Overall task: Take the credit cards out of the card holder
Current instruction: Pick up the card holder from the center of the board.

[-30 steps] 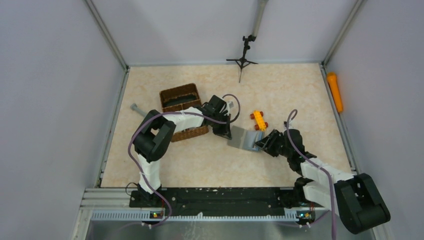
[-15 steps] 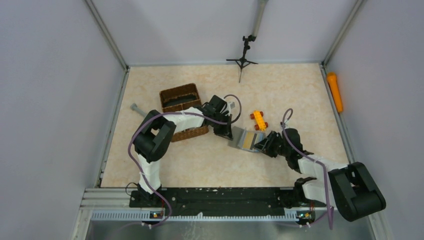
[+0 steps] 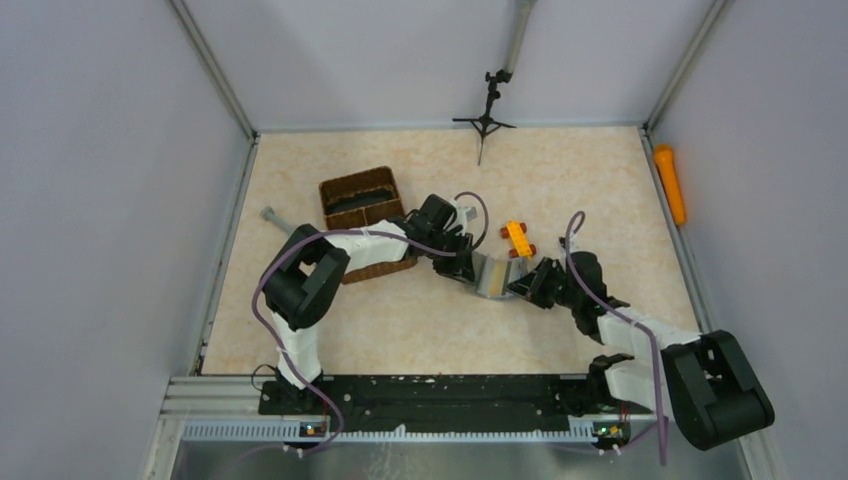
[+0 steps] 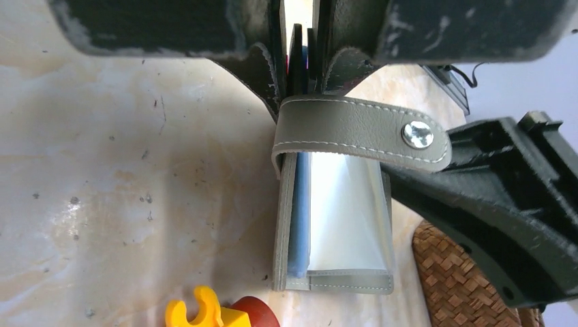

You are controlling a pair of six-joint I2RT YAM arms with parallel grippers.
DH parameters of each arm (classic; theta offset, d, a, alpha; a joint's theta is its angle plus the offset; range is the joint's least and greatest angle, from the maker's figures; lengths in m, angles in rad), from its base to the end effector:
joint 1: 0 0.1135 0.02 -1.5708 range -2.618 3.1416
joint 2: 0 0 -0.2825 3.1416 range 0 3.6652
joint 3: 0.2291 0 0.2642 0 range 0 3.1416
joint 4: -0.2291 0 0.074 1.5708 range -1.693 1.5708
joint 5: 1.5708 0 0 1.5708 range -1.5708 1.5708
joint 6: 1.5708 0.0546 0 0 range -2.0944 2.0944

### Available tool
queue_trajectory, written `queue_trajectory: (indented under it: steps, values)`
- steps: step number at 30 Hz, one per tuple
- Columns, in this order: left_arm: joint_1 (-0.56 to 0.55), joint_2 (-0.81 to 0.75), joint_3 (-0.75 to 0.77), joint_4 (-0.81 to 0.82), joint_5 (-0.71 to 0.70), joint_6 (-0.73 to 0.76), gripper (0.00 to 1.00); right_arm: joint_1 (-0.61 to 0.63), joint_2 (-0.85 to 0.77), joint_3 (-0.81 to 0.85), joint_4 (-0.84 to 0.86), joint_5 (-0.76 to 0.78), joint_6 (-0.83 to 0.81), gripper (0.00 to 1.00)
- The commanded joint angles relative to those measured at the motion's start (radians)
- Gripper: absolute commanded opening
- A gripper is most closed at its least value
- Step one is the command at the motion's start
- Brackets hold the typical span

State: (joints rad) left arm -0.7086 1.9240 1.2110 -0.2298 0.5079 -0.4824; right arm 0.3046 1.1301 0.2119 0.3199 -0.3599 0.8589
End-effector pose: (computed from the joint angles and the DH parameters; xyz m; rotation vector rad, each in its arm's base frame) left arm 0.3040 -0.2955 0.1572 0.5309 2.6573 -1.0721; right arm 0.1915 0.0804 0.1306 0.4188 2.2847 1.0230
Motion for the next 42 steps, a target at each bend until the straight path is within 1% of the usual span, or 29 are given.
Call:
queue_trajectory:
  steps: [1,2,4,6,9,13,16,20,25,27,29,31,32,36,37,38,40,41,42]
  values:
    - [-0.001,-0.114,-0.058,0.114,0.008,-0.015,0.38,-0.001,-0.038,0.036,-0.043,0.036,-0.047,0.02]
    - [0.001,-0.118,-0.064,0.126,0.014,-0.019,0.48,-0.001,-0.04,0.038,-0.046,0.035,-0.051,0.01]
    - [0.004,-0.114,-0.068,0.142,0.038,-0.029,0.6,-0.002,-0.042,0.04,-0.046,0.032,-0.049,0.01]
    - [0.006,-0.1,-0.066,0.151,0.066,-0.04,0.66,-0.001,-0.043,0.037,-0.04,0.028,-0.047,0.0]
    - [0.009,-0.091,-0.071,0.178,0.103,-0.057,0.71,-0.001,-0.042,0.033,-0.029,0.018,-0.04,0.0]
    - [0.009,-0.074,-0.071,0.194,0.116,-0.058,0.72,-0.002,-0.04,0.025,0.005,-0.005,-0.024,0.0]
    - [0.009,-0.048,-0.055,0.177,0.106,-0.055,0.71,-0.002,-0.034,0.024,0.015,-0.017,-0.021,0.0]
    - [0.005,-0.004,-0.009,0.092,0.044,-0.042,0.68,-0.001,-0.028,0.018,0.041,-0.039,-0.014,0.0]
    - [-0.003,0.022,0.015,0.057,0.015,-0.035,0.68,-0.002,-0.026,0.015,0.059,-0.057,-0.009,0.0]
    - [-0.004,0.031,0.024,0.041,0.009,-0.032,0.62,-0.001,-0.026,0.015,0.058,-0.056,-0.009,0.0]
    - [-0.003,0.034,0.031,0.028,0.002,-0.029,0.53,-0.001,-0.026,0.015,0.056,-0.053,-0.009,0.0]
    - [0.0,0.03,0.032,0.024,0.007,-0.025,0.39,-0.002,-0.027,0.014,0.055,-0.05,-0.009,0.0]
    - [0.002,0.024,0.026,0.03,0.018,-0.027,0.3,-0.002,-0.028,0.014,0.054,-0.048,-0.011,0.0]
    - [0.018,-0.011,-0.026,0.139,0.095,-0.061,0.04,-0.001,-0.026,0.011,0.062,-0.049,-0.013,0.0]
    - [0.023,-0.019,-0.039,0.162,0.111,-0.069,0.0,-0.002,-0.027,0.011,0.062,-0.051,-0.015,0.0]
    - [0.029,-0.027,-0.048,0.18,0.126,-0.077,0.0,-0.001,-0.028,0.014,0.057,-0.049,-0.02,0.0]
    - [0.046,-0.055,-0.076,0.218,0.154,-0.091,0.0,-0.002,-0.034,0.024,0.026,-0.044,-0.035,0.12]
    - [0.054,-0.074,-0.102,0.28,0.18,-0.108,0.0,-0.002,-0.039,0.026,0.02,-0.044,-0.041,0.21]
    - [0.064,-0.092,-0.131,0.344,0.213,-0.136,0.0,-0.001,-0.046,0.025,0.02,-0.051,-0.041,0.33]
